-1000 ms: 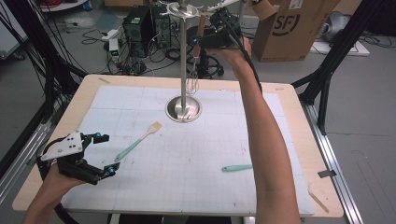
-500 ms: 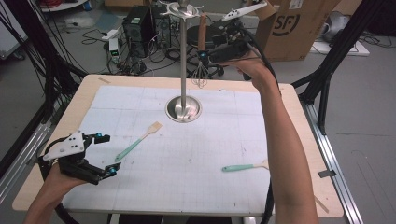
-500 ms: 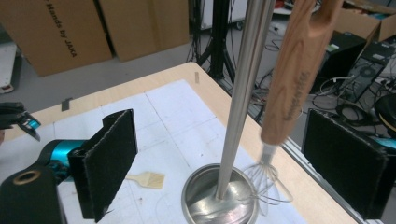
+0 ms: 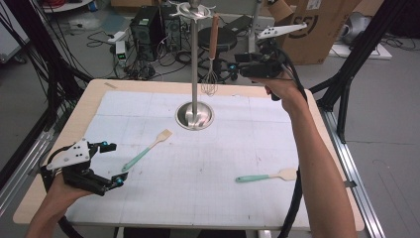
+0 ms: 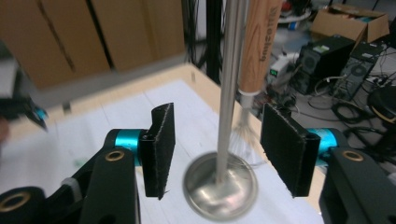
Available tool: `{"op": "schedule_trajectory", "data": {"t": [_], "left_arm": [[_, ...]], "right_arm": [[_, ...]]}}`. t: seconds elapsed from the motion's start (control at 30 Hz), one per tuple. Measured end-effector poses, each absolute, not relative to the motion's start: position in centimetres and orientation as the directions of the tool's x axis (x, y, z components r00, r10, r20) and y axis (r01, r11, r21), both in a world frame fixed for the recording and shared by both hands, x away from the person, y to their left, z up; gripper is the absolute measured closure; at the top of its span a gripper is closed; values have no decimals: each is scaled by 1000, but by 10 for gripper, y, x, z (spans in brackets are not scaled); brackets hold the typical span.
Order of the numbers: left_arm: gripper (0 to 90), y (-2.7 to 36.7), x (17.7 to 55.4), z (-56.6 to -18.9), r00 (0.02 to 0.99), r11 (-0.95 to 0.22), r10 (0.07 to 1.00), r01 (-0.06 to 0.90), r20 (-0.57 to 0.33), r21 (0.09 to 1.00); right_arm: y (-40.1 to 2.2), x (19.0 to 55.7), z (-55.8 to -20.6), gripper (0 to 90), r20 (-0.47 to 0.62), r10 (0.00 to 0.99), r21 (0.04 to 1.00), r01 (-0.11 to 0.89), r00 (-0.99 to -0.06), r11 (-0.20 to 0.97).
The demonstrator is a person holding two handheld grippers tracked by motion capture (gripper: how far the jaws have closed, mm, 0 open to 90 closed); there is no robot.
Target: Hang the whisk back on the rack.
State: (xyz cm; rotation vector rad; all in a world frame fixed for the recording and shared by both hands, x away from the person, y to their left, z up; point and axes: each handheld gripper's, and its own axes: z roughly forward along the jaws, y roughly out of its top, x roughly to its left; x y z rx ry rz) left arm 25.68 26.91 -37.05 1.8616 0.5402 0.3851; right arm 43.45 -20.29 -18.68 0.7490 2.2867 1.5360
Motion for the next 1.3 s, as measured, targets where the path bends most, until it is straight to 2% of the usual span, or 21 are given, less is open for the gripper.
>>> {"op": "schedule_trajectory", "data": {"t": [0.07, 0.13, 0.2, 0.3, 0.43, 0.47, 0.93, 0.97, 1.0, 1.1, 1.17, 1.2, 1.3], "left_arm": [[17, 269, 257, -370, 843, -291, 538, 179, 6, 940], [17, 269, 256, -370, 842, -288, 539, 180, 4, 940], [17, 269, 256, -370, 842, -289, 539, 179, 5, 940], [17, 270, 256, -370, 841, -284, 541, 182, 1, 941], [16, 271, 256, -370, 840, -280, 543, 182, -1, 943], [16, 271, 256, -370, 840, -278, 542, 181, -2, 943], [17, 271, 256, -372, 838, -282, 545, 188, -5, 941], [17, 271, 256, -372, 837, -282, 547, 189, -4, 941], [17, 271, 256, -372, 838, -282, 546, 188, -4, 941], [17, 271, 256, -372, 838, -280, 546, 189, -6, 941], [17, 271, 256, -372, 840, -283, 543, 191, -7, 940], [17, 271, 256, -372, 840, -284, 543, 191, -6, 940], [17, 271, 256, -372, 839, -281, 544, 191, -8, 941]], "right_arm": [[-206, 432, -188, 433, 31, 568, 918, 249, -822, 309], [-208, 431, -190, 268, 23, 583, 903, 267, -812, 336], [-211, 428, -192, 184, 10, 591, 900, 265, -807, 346], [-215, 422, -193, 0, -10, 585, 910, 235, -811, 341], [-221, 413, -195, 0, -28, 497, 915, 179, -867, 363], [-223, 409, -196, 62, -31, 463, 904, 172, -886, 391], [-236, 410, -196, 66, 73, 462, 908, 251, -884, 336], [-236, 410, -196, 111, 60, 473, 905, 248, -879, 345], [-237, 410, -196, 238, 56, 465, 904, 242, -883, 351], [-236, 408, -195, 186, 29, 482, 908, 224, -876, 353], [-237, 407, -194, 202, 26, 458, 918, 203, -889, 341], [-237, 407, -193, 237, 26, 445, 923, 192, -895, 332], [-237, 405, -191, 232, 13, 464, 931, 180, -886, 318]]}}
